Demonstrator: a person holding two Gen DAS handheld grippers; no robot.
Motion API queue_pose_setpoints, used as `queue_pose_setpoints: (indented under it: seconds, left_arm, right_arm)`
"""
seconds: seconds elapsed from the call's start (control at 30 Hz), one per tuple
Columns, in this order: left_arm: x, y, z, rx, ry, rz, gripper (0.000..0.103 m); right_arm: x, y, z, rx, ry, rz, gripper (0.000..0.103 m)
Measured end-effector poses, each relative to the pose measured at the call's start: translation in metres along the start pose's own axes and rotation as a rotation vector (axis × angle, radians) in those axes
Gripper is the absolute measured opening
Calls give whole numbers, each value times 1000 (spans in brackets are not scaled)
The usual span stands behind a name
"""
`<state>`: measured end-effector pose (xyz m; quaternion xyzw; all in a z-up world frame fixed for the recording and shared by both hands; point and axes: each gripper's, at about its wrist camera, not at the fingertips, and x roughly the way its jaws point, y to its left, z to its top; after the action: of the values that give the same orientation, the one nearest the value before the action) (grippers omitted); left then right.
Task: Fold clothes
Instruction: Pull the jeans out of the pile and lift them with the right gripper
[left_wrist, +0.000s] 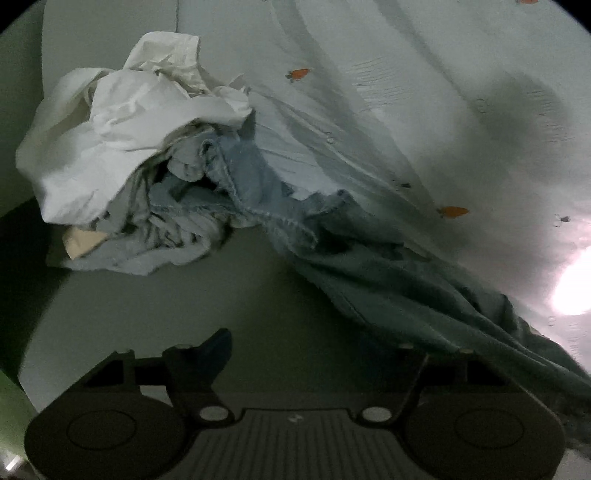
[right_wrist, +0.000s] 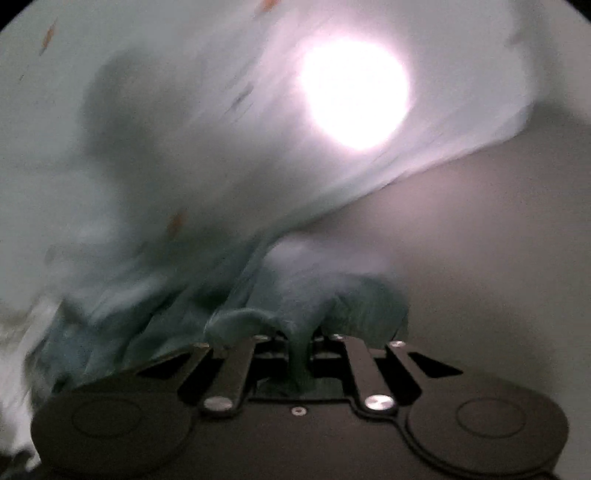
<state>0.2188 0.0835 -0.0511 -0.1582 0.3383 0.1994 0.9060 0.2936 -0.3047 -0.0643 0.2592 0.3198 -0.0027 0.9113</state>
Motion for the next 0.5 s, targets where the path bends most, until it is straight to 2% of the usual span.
queue_pose_setpoints:
  seconds: [0.17,0.2,0.27,0.33,0.37,0.43,0.5]
  left_arm:
    - [-3,-31,-21,-10,7,-8,74]
    - [-2,-36,-25,-15,14,-9,74]
    - [9,-39,-32,-25,58,-20,74]
    - [22,-42,-38,-25,107,-32,74]
    - [31,-42,-41,-18,131,-34,75]
    - [45,-43,-45,23,165,-32,75]
    - [64,-45,-49,114,196,-10,75]
  right_arm:
    - [-33,-85,100,-77,-205,-220,9]
    - [-33,-98,116,-81,-229,-277,10]
    - [-23,-117,134,-77,-206,-408,13]
    - [-15,-131,143,-84,-185,-519,28]
    - [-16,-131,137,-92,-208,-542,34]
    - [-20,-123,117,-147,-255,-579,70]
    - [-22,-112,89,-205,-288,-619,83]
